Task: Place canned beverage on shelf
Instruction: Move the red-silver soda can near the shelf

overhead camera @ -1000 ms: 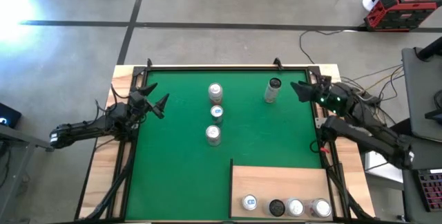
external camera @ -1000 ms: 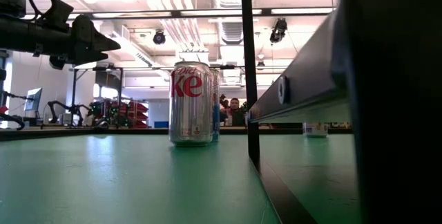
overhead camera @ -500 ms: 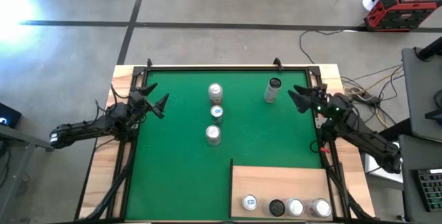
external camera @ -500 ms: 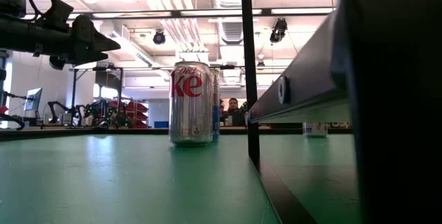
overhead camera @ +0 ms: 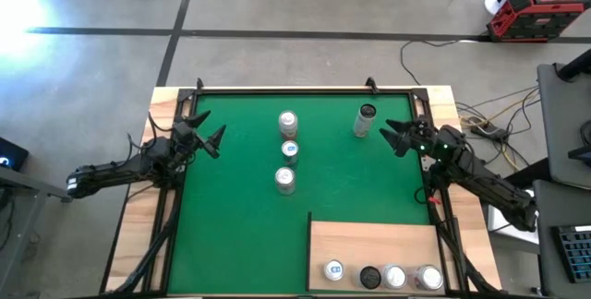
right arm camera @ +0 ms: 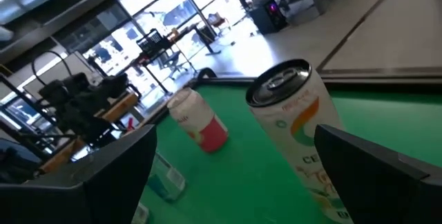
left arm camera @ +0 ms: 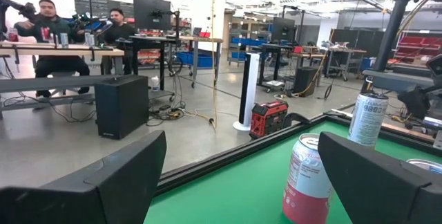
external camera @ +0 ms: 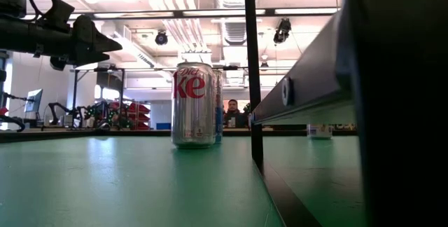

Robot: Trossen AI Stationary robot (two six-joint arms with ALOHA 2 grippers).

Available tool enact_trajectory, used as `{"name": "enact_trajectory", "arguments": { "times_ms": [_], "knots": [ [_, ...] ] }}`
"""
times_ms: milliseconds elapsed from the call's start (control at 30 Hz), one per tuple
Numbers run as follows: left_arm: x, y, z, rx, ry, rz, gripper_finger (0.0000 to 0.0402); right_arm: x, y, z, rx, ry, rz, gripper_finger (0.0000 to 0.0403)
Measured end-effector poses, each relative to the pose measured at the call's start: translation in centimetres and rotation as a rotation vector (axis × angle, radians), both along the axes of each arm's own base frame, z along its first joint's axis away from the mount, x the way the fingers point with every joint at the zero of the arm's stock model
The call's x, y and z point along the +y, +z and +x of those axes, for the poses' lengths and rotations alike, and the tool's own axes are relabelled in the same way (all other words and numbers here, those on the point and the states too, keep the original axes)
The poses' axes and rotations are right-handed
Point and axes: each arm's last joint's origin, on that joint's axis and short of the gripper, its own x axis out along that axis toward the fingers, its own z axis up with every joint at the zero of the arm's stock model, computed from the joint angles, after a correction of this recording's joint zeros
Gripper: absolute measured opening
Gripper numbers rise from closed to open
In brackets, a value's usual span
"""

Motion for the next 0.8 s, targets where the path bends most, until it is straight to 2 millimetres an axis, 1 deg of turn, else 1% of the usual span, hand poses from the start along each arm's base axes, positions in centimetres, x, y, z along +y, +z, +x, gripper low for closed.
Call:
{"name": "enact_trajectory", "arguments": {
  "times_ms": [200, 800],
  "knots": [
    [0.00, -0.01, 0.00, 0.001, 0.000, 0.000, 0.0363, 0.00, 0.31, 0.01, 0.002, 0.001, 0.011, 0.0384],
    [0.01, 0.01, 0.00, 0.017, 0.004, 0.016, 0.0363, -0.02, 0.27, 0.04, 0.007, 0.000, 0.015, 0.0384]
  ]
}}
